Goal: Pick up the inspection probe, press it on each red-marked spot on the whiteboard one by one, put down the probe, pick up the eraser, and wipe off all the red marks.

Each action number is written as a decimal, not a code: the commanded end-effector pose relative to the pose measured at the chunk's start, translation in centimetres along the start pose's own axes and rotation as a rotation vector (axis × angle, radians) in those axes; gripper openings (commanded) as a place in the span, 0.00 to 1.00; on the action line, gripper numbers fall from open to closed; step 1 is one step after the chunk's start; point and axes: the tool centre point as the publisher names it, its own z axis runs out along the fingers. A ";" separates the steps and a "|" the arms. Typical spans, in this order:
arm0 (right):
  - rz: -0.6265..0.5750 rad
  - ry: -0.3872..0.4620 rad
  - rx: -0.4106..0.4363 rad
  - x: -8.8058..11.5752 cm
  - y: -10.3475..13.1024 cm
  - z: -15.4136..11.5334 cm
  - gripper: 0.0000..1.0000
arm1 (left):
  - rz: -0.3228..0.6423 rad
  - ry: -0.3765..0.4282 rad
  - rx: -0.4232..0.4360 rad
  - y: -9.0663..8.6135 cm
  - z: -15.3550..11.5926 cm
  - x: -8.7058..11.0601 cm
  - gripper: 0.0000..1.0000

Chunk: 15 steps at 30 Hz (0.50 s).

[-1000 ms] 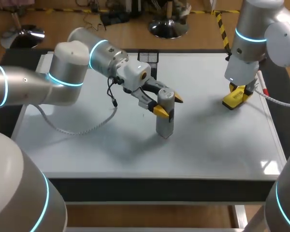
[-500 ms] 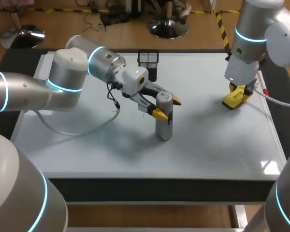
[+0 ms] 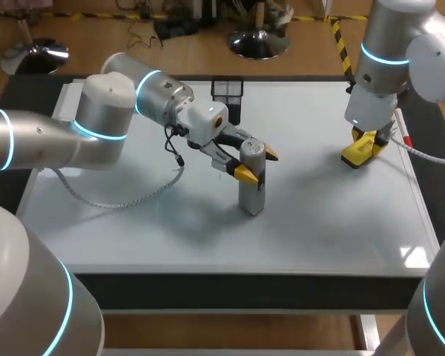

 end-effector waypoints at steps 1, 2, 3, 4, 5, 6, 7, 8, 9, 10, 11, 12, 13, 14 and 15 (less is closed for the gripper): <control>-0.001 0.004 0.002 -0.1 -0.1 0.0 0.00 | -0.001 0.003 -0.005 -0.1 -0.1 0.0 0.00; -0.001 0.004 0.002 -0.1 -0.1 0.0 0.00 | -0.002 0.004 -0.006 -0.2 -0.1 0.0 0.00; -0.001 0.004 0.002 -0.1 -0.1 0.0 0.00 | -0.001 0.004 -0.006 -0.2 -0.1 0.0 0.00; -0.001 0.004 0.002 -0.1 -0.1 0.0 0.00 | -0.001 0.004 -0.006 -0.2 -0.1 0.0 0.00; -0.001 0.004 0.002 -0.1 -0.1 0.0 0.00 | 0.001 0.005 -0.006 -0.2 -0.1 0.0 0.00; -0.001 0.004 0.002 -0.1 -0.1 0.0 0.00 | 0.001 0.010 -0.009 -0.2 0.0 0.0 0.00; -0.001 0.004 0.002 -0.1 -0.1 0.0 0.00 | 0.001 0.017 -0.011 -0.4 0.1 -0.1 0.00; -0.001 0.004 0.002 -0.1 -0.1 0.0 0.00 | 0.002 0.023 -0.013 -0.5 0.1 -0.2 0.00; -0.001 0.004 0.002 -0.1 -0.1 0.0 0.00 | 0.004 0.027 -0.015 -0.7 0.1 -0.2 0.00; -0.001 0.004 0.002 -0.1 -0.1 0.0 0.00 | 0.005 0.030 -0.018 -0.9 0.0 -0.3 0.00; -0.001 0.004 0.002 -0.1 -0.1 0.0 0.00 | 0.007 0.033 -0.022 -1.2 -0.1 -0.4 0.00; -0.001 0.004 0.002 -0.1 -0.1 0.0 0.00 | 0.009 0.034 -0.025 -1.4 -0.2 -0.4 0.00; -0.001 0.004 0.002 -0.1 -0.1 0.0 0.00 | 0.012 0.038 -0.032 -1.7 -0.3 -0.6 0.00; -0.001 0.004 0.002 -0.1 -0.1 0.0 0.00 | 0.014 0.040 -0.037 -2.0 -0.4 -0.7 0.00; -0.001 0.004 0.002 -0.1 -0.1 0.0 0.00 | 0.017 0.041 -0.042 -2.2 -0.5 -0.8 0.00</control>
